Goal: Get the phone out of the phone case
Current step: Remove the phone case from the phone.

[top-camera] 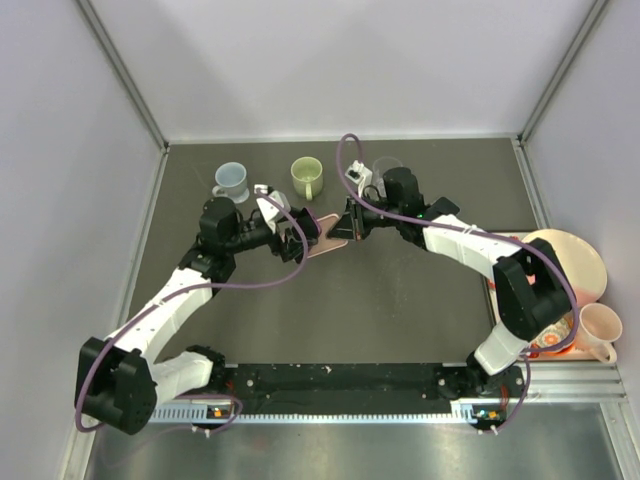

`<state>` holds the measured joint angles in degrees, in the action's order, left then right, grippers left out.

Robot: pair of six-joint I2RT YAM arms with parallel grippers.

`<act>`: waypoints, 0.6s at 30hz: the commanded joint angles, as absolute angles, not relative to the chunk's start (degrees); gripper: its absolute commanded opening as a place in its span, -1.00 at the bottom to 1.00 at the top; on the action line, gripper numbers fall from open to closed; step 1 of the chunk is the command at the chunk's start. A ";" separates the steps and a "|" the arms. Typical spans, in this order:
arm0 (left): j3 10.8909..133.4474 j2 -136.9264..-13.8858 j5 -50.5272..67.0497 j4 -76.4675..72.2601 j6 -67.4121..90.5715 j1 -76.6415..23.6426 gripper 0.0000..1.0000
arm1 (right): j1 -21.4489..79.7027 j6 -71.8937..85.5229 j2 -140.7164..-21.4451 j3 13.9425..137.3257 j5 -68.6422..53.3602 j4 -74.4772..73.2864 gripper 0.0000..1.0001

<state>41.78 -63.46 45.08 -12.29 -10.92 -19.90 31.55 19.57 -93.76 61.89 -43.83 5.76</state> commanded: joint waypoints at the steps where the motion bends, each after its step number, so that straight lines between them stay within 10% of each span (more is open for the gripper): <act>1: 41.48 -61.70 45.27 -15.73 -9.93 -19.51 -1.00 | 30.85 18.46 -90.70 62.67 -42.54 7.65 -1.00; 18: 40.52 -61.61 52.20 -16.26 -11.51 -19.60 -1.00 | 30.85 18.54 -91.41 63.11 -38.85 6.42 -1.00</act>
